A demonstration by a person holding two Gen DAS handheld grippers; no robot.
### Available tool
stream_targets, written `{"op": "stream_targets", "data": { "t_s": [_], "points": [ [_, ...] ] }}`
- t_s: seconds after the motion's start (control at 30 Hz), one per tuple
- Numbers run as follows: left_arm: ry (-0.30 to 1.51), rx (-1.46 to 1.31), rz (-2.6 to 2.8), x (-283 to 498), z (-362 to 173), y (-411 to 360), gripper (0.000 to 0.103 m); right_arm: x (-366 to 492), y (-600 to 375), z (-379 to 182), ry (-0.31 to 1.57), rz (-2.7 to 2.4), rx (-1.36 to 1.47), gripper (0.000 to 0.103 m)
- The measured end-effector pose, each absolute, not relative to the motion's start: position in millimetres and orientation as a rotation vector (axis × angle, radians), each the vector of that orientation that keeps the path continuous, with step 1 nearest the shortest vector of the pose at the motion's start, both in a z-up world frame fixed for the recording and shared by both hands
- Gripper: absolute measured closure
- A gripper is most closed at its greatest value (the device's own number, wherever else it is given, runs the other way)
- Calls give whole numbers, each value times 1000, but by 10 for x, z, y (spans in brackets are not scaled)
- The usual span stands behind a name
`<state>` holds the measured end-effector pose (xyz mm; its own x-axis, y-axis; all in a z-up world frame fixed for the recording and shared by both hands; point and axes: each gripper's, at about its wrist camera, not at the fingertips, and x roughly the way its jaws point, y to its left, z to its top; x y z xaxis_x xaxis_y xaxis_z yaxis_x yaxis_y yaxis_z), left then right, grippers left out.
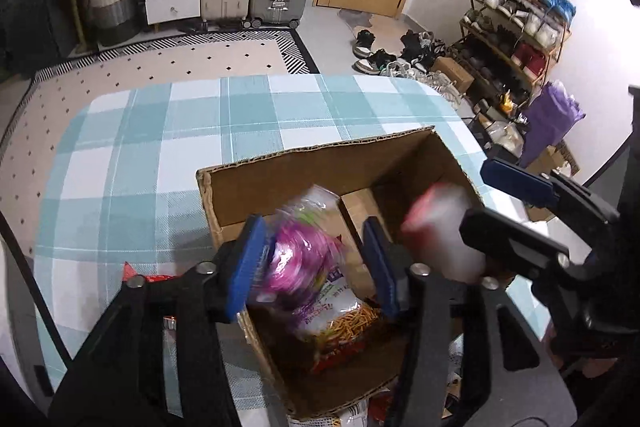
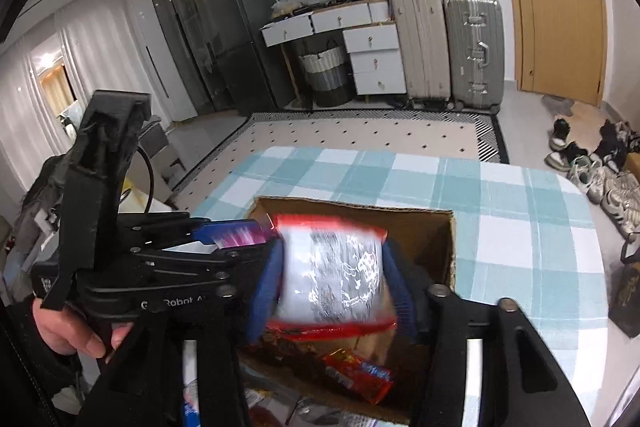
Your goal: Organize snacks
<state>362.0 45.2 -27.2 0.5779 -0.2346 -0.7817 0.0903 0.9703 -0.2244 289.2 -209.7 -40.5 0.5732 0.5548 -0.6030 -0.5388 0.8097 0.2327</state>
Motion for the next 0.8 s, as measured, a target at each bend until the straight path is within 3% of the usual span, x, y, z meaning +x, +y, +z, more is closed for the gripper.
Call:
{"op": "stream_targets", "data": {
  "t_s": [0.03,0.1,0.6,0.8],
  "points": [
    [931,-177,-203,3603,-272,477,39,2897,-2104,-421,712,634,20,34],
    [914,-171,-203,3549,-246,505,36,2890,-2145,-443,702,629,25,33],
    [826,-100,-206,2954,166,335,35,2499,-2396,-194,646,609,30,30],
    [789,-73,-186,2704,340,295,31,2259,-2414,-37,611,613,26,24]
  ]
}}
